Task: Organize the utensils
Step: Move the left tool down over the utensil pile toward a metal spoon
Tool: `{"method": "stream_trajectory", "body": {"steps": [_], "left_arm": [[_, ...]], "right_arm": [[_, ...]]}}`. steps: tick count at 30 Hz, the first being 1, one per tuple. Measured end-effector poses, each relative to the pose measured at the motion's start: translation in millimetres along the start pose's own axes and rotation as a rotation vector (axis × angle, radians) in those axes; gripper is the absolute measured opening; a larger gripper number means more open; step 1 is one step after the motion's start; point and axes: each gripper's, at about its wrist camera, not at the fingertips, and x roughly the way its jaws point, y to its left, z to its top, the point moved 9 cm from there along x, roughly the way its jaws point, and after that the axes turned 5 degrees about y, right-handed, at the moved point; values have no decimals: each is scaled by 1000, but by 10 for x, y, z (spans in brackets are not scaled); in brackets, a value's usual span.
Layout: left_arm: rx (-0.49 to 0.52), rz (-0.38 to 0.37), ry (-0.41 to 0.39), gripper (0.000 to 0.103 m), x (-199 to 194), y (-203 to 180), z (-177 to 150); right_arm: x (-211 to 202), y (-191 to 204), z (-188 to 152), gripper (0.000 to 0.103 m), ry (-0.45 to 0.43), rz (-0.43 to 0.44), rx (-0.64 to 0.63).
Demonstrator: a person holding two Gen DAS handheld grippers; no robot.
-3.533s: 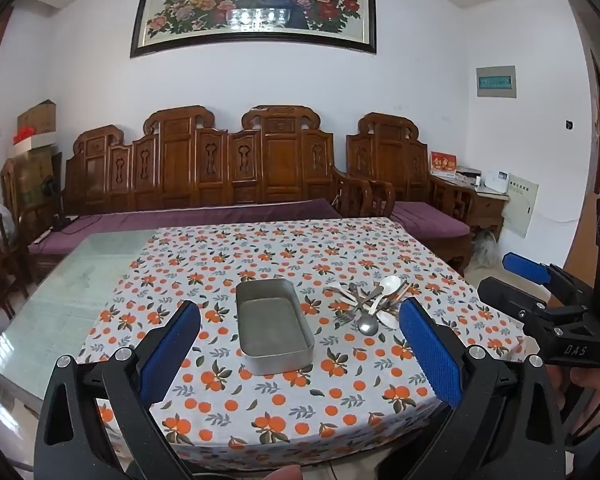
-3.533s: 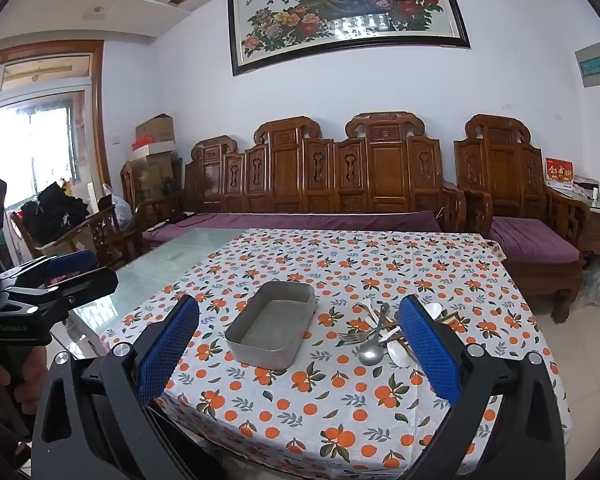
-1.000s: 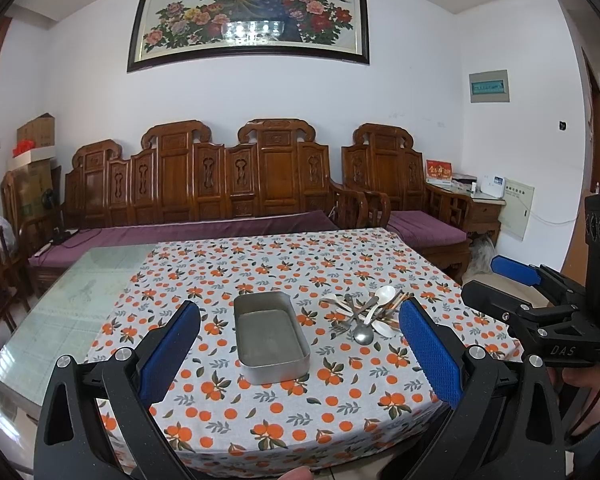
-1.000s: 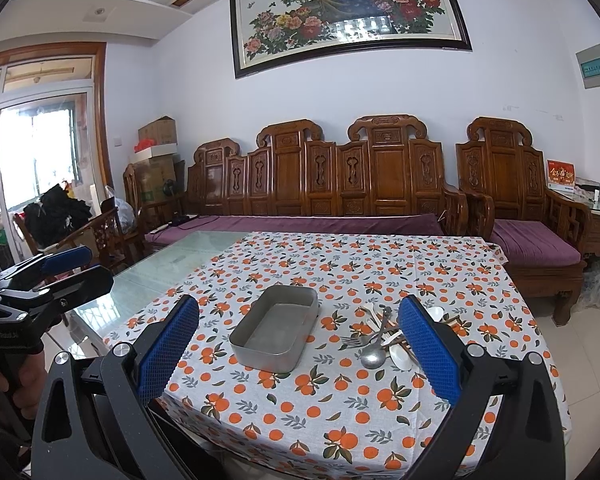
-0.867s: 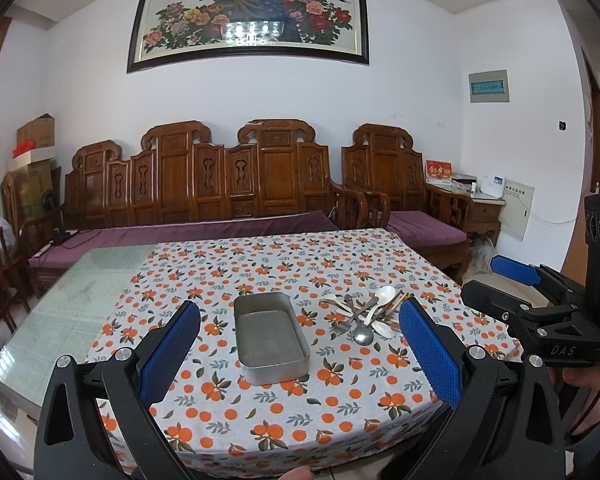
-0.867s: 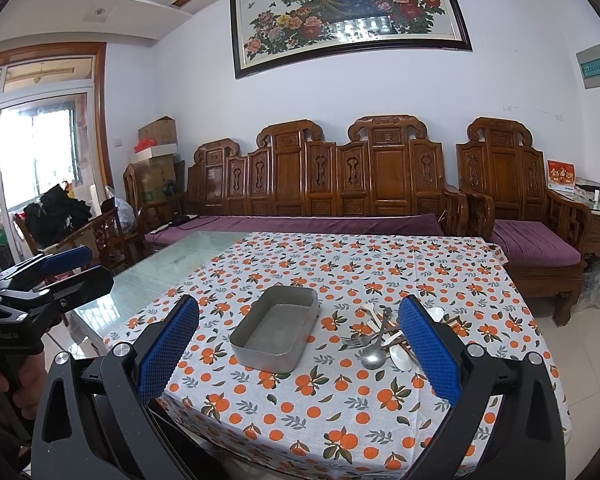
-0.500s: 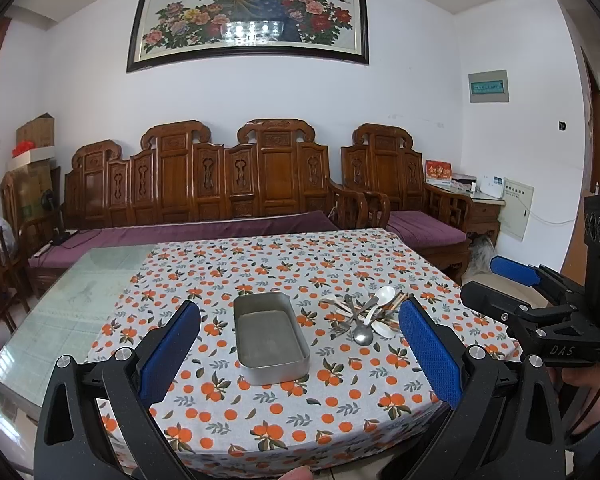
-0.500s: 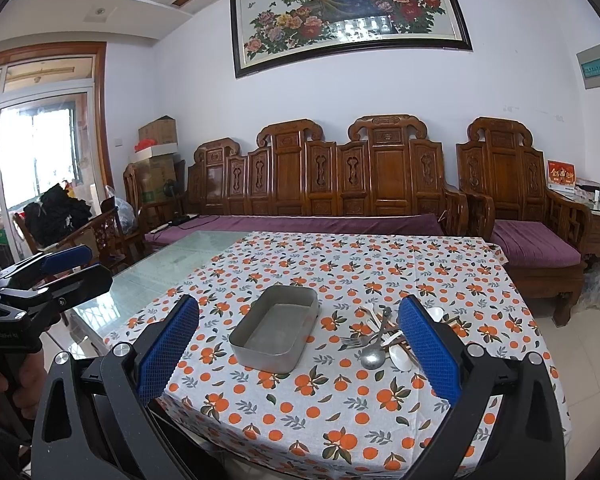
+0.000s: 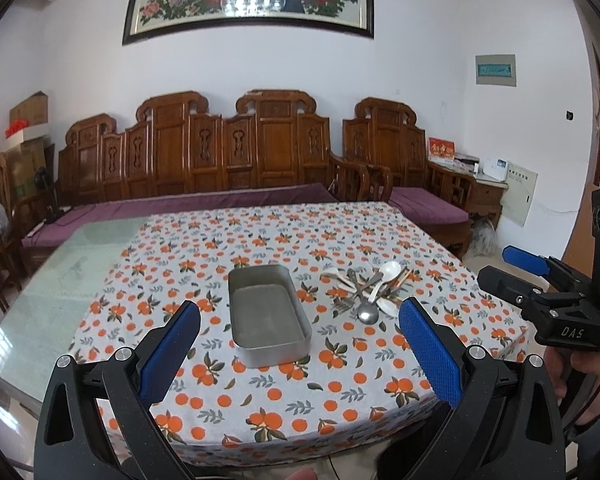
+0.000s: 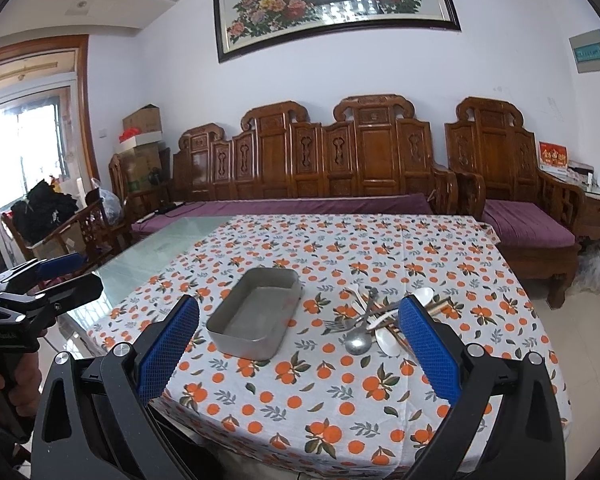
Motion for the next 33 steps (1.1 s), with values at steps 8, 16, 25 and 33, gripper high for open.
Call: {"method": "stream_trajectory", "body": {"steps": [8,16,25,33], "left_arm": [[17,-4,68,96,364,22,-65],[40,-27,126,96,740,2,-55],[36,-76,180,96,1144,-54,-44],[40,-138,249,82,1612,-264,-63]], "right_arm": [[305,-210,-92,92,43,-22,6],[661,-512,-128,80,86,-58,15],[1149,-938,-228,61,160,-95,47],[1588,-1280,-342,58,223,-117,80]]}}
